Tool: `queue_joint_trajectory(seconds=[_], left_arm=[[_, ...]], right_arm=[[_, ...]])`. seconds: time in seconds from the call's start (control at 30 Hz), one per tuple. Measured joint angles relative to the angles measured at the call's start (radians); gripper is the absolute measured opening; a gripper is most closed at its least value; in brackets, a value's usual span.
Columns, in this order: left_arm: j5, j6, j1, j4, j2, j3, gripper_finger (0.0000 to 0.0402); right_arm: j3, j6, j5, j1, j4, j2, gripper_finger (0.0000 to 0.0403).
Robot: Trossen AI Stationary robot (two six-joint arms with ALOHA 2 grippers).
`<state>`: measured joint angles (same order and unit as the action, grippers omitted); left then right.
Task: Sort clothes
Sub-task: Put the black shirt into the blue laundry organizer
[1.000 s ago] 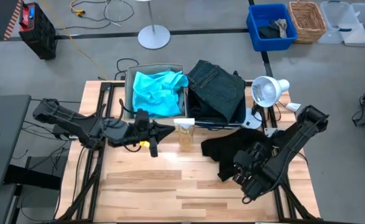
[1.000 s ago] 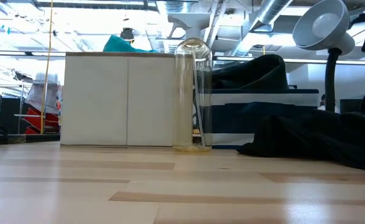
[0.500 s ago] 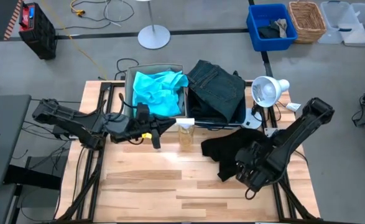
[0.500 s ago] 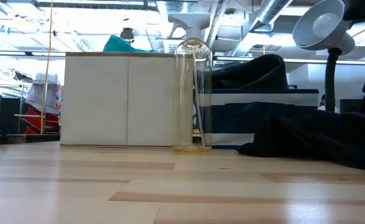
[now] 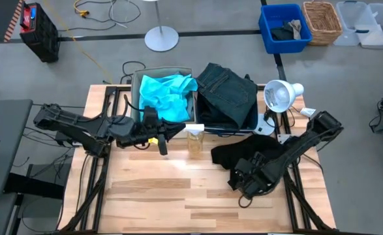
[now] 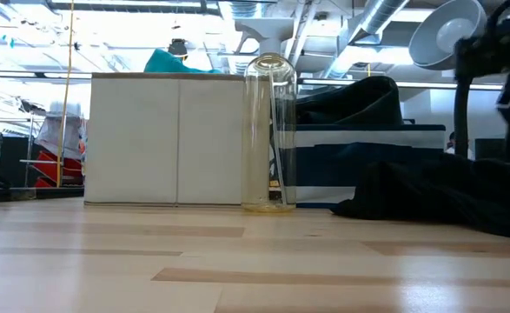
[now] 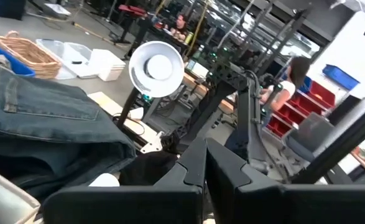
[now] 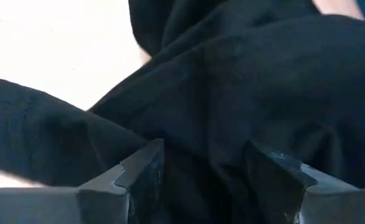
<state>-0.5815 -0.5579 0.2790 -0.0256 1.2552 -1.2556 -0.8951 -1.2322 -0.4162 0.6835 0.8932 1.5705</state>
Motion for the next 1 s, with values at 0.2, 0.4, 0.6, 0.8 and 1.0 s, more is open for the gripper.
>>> queue_joint_trajectory(seconds=[0.2, 0.4, 0.6, 0.8, 1.0], left_arm=[[0.038, 0.015, 0.000, 0.007, -0.007, 0.000, 0.0000], [0.068, 0.015, -0.001, 0.009, -0.006, 0.000, 0.0000], [0.083, 0.023, 0.000, 0.012, -0.011, 0.000, 0.0000], [0.083, 0.038, 0.000, 0.013, -0.013, 0.000, 0.0000], [0.083, 0.039, 0.000, 0.012, -0.013, 0.000, 0.0000]], right_arm=[[-0.001, 0.012, 0.095, -0.055, -0.104, 0.106, 0.0262], [-0.006, 0.036, 0.146, -0.072, -0.216, 0.176, 0.0257], [-0.004, 0.090, 0.157, -0.081, -0.274, 0.172, 0.0235], [-0.003, 0.119, 0.175, -0.092, -0.285, 0.172, 0.0196], [-0.003, 0.116, 0.176, -0.089, -0.289, 0.173, 0.0118]])
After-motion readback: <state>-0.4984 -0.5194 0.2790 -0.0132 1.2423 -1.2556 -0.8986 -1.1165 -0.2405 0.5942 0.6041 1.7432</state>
